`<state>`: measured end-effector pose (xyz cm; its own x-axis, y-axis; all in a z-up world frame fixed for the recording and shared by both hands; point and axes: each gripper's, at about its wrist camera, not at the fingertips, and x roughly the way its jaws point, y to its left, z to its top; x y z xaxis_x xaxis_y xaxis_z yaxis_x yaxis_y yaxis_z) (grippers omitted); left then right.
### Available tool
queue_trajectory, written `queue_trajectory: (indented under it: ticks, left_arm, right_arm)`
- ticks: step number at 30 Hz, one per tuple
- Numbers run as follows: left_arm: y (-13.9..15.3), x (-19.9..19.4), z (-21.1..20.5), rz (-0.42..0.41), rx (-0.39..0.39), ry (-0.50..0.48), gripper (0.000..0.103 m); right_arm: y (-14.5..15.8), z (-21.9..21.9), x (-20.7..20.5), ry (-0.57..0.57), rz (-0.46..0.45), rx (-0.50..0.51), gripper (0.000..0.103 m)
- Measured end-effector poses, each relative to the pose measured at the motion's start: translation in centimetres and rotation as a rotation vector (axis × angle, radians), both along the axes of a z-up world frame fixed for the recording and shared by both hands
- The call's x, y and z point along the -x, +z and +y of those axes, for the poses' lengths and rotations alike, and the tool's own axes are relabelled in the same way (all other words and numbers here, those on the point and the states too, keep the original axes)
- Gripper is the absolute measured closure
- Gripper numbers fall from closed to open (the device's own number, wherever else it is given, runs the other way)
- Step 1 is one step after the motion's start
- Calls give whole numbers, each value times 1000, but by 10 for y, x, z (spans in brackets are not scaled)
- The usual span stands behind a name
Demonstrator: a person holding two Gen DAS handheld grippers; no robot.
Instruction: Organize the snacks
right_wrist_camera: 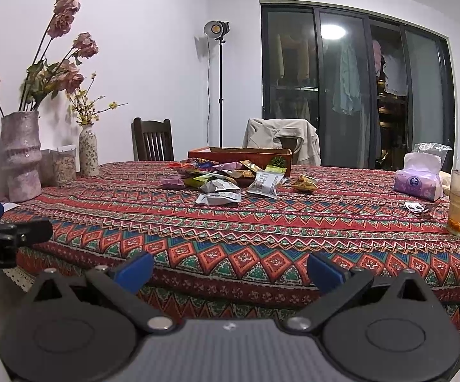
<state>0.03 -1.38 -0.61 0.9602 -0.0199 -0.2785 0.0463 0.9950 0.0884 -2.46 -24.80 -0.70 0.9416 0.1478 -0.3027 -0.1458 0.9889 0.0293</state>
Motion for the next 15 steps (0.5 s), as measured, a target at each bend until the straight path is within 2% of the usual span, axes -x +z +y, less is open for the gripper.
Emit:
queue_trajectory:
  ticks: [15]
  left_arm:
    - [2,-4,-1,20,14,5,0]
  right_arm:
    - [1,2,0,2,-2,9,0]
